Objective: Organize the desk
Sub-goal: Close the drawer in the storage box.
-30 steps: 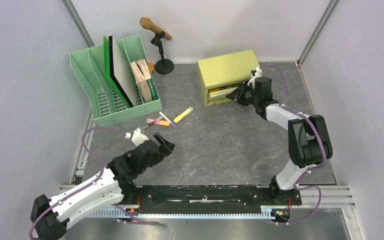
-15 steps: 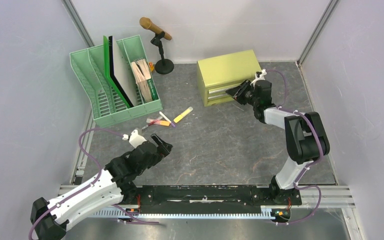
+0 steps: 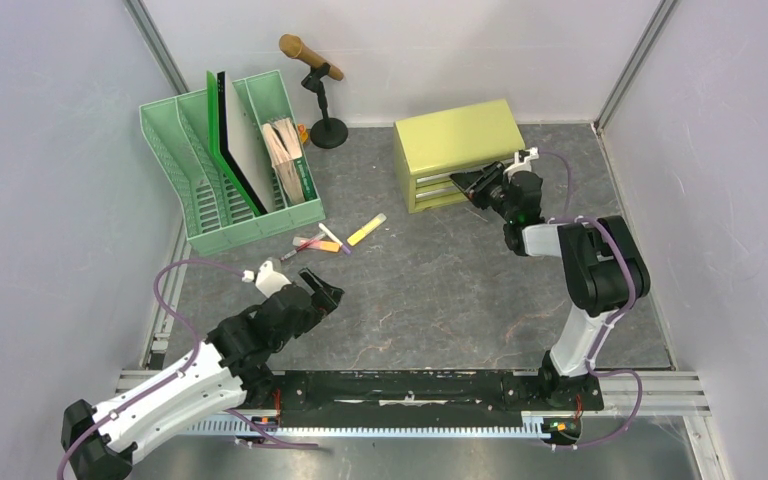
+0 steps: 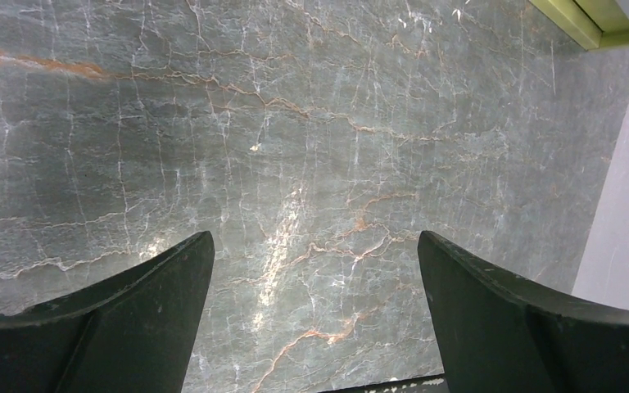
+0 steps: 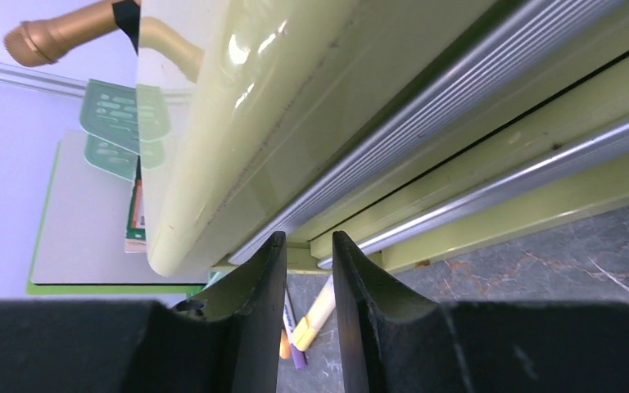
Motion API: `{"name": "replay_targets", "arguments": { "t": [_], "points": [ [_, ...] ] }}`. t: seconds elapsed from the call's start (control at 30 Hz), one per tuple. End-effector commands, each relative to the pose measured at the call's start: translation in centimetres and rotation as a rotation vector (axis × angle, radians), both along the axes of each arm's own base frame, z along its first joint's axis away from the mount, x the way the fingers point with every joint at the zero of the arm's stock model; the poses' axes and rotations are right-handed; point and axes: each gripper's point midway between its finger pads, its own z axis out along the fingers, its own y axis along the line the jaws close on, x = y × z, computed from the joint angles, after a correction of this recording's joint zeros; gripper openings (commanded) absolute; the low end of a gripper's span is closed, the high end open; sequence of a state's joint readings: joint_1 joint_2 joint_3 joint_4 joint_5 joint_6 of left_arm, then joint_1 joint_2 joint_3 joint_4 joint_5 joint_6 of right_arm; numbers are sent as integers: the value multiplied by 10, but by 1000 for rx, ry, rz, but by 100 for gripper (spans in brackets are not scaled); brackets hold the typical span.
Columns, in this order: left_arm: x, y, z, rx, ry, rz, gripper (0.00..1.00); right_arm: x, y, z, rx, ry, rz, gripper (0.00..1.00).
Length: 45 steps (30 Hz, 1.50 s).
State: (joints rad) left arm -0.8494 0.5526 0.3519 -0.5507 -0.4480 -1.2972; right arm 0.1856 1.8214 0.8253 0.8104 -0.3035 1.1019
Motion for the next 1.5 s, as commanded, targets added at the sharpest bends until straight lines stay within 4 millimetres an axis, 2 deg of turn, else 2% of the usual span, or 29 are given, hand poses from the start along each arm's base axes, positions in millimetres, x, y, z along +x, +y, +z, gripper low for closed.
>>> {"name": "replay_targets", "arguments": {
  "t": [0.0, 0.13, 0.33, 0.47, 0.63, 0.8, 1.0, 1.13, 1.3, 1.47],
  "points": [
    [6, 8, 3, 13, -35, 46, 100, 8, 3, 22, 86, -100, -25, 33],
    [7, 13, 8, 35, -54, 53, 100, 7, 5, 14, 104, -70, -21, 33],
    [7, 16, 9, 45, -55, 59, 100, -13, 4, 3, 89, -10, 0, 35],
    [6, 19, 10, 82, -59, 40, 100, -37, 4, -3, 48, 21, 40, 38],
    [8, 29, 21, 202, -90, -5, 100, -67, -8, -13, 4, 56, 61, 44],
    [12, 39, 37, 338, -126, -56, 100, -96, -17, -28, -56, 96, 95, 53],
    [19, 40, 53, 491, -159, -156, 100, -126, -32, -54, -138, 150, 109, 67],
    [22, 37, 61, 599, -154, -255, 100, -132, -31, -54, -148, 128, 136, 75],
    [28, 31, 73, 680, -141, -333, 100, -129, -31, -55, -160, 123, 142, 85],
    [28, 12, 66, 676, -100, -428, 100, -120, -21, -43, -83, 80, 163, 95]
  ]
}}
